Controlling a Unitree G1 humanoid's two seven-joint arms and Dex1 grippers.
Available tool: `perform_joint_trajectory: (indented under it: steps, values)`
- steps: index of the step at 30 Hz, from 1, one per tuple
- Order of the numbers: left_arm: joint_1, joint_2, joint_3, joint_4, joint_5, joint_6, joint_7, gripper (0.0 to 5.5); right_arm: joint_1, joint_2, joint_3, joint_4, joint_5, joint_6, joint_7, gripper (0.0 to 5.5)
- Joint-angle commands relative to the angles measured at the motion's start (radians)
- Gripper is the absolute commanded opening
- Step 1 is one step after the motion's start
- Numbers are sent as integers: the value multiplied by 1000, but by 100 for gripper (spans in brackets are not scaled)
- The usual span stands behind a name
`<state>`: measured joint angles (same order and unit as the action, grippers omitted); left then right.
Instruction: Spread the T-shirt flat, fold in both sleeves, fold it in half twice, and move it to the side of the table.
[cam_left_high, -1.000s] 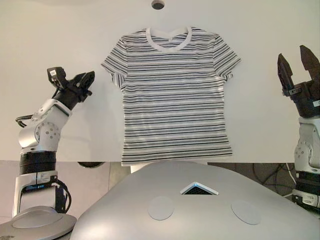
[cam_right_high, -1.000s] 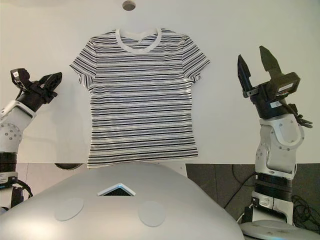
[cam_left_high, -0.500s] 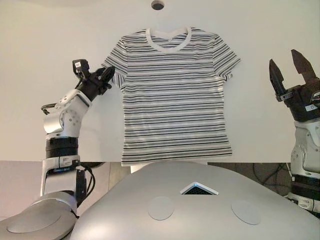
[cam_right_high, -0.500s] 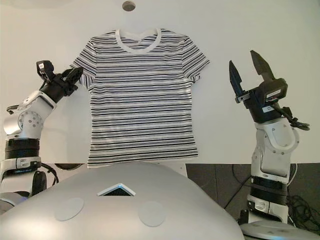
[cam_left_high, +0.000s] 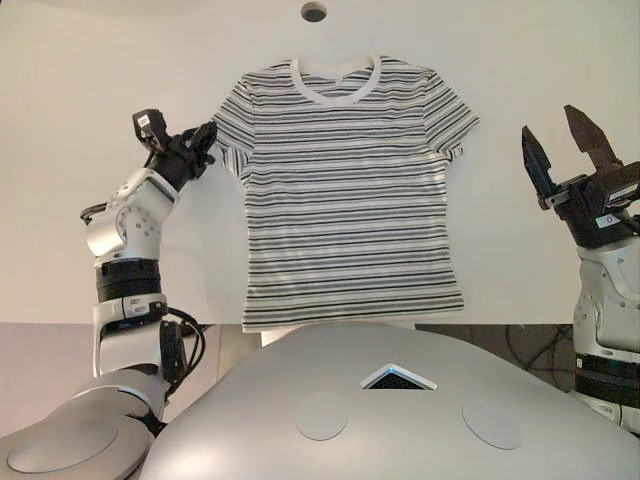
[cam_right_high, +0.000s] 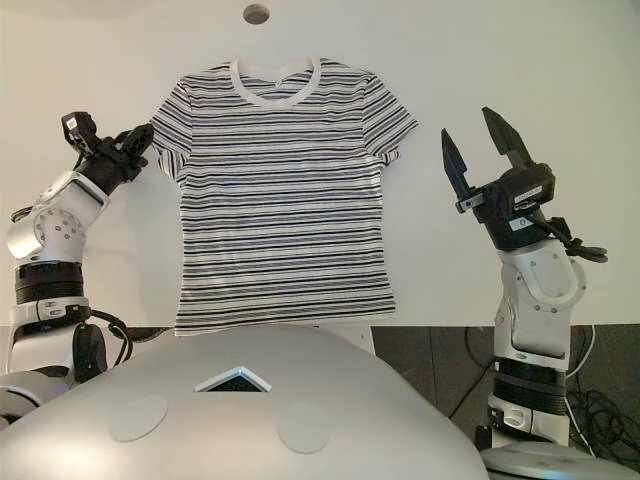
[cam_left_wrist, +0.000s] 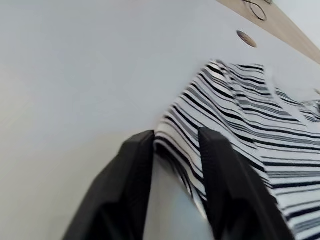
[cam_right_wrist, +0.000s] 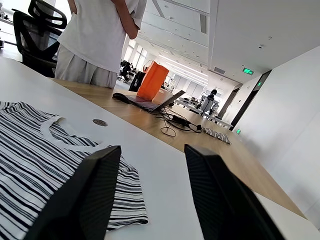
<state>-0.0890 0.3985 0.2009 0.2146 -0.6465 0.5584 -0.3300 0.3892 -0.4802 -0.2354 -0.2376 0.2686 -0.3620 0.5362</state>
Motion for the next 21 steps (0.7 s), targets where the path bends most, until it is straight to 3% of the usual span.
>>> perform_joint_trajectory:
  steps: [1,7,16,21]
  values:
    - [37,-12,-15,-33,13,52,-37,93,-2,1,-6,-18,-15,6,-2,241]
    - [15,-7,32,-46,10,78,-33,3,4,2,-5,-32,-23,9,-7,241]
    - [-14,-26,102,-49,18,61,3,3,-10,17,7,-30,-35,14,-14,241]
    - [22,-50,-4,-239,109,-6,-1,3,-23,24,18,-27,-44,16,-15,241]
